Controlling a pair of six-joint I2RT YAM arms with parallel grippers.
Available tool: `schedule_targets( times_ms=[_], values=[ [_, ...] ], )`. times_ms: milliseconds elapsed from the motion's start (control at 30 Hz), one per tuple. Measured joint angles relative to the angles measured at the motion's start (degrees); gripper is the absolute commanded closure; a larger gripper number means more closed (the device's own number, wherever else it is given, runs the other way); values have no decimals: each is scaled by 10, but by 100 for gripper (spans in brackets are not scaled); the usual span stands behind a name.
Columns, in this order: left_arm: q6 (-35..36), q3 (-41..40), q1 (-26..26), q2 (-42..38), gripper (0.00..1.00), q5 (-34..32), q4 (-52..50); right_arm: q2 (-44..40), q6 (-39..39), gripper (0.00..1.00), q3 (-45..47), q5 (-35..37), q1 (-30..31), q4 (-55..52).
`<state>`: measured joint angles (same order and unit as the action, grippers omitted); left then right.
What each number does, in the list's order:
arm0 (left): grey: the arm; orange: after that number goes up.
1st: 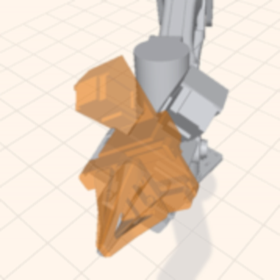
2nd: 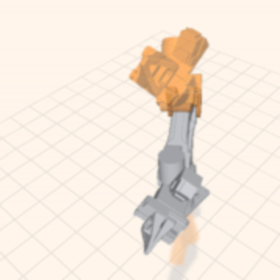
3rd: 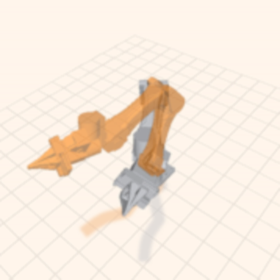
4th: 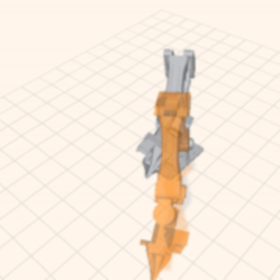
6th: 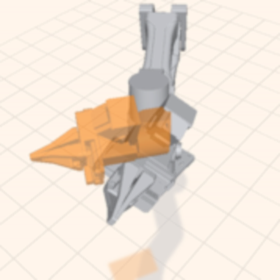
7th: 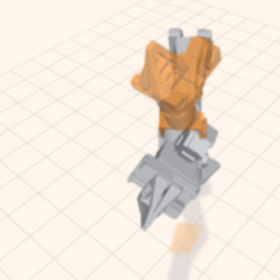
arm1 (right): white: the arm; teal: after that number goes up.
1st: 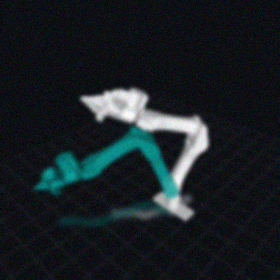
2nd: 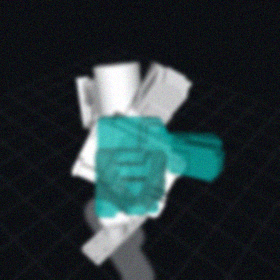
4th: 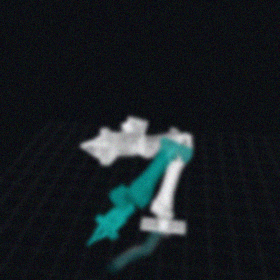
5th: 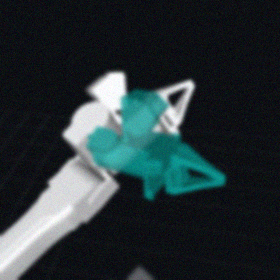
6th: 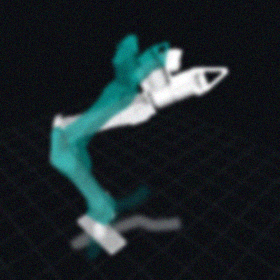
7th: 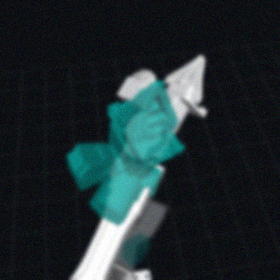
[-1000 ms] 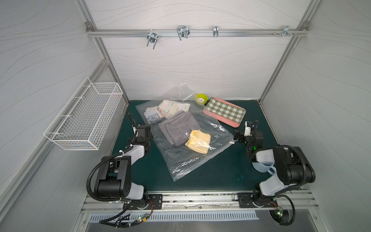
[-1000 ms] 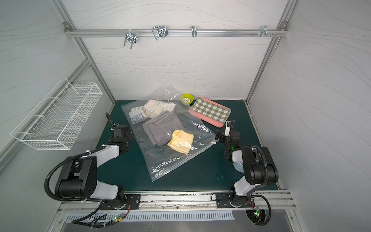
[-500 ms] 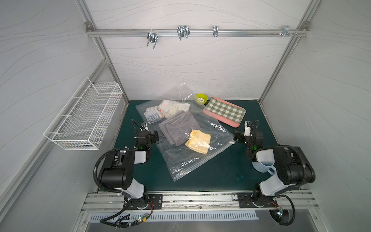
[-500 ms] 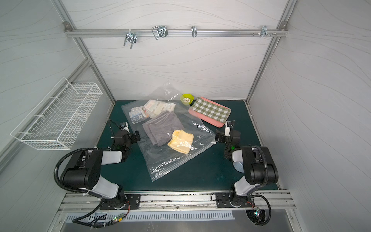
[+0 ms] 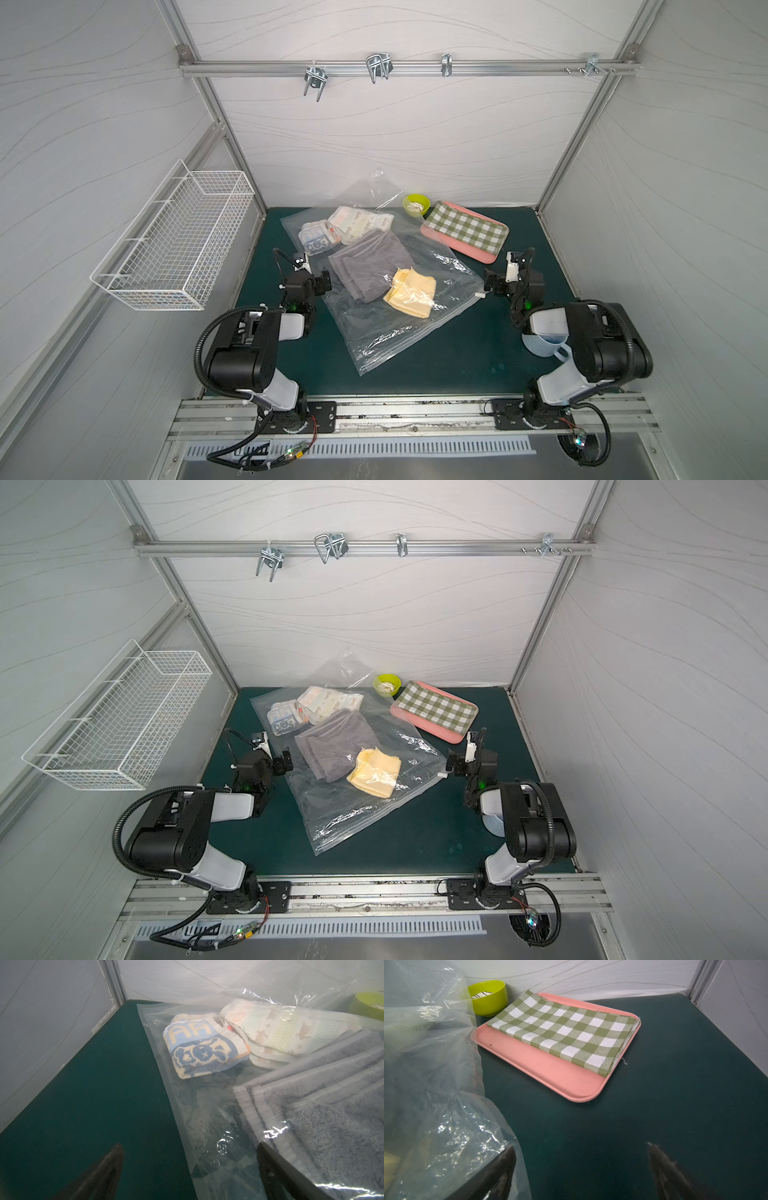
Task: Place the folded towel into the vacuum bag
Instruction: Reset both arms
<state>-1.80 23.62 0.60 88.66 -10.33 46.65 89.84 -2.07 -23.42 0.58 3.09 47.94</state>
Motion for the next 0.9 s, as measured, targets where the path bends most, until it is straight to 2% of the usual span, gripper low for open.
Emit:
schedule_targets(
  times_ms=[900],
  values=[
    [1,0,-2,4,0,2,-1,0,3,1,1,0,7,11]
  ],
)
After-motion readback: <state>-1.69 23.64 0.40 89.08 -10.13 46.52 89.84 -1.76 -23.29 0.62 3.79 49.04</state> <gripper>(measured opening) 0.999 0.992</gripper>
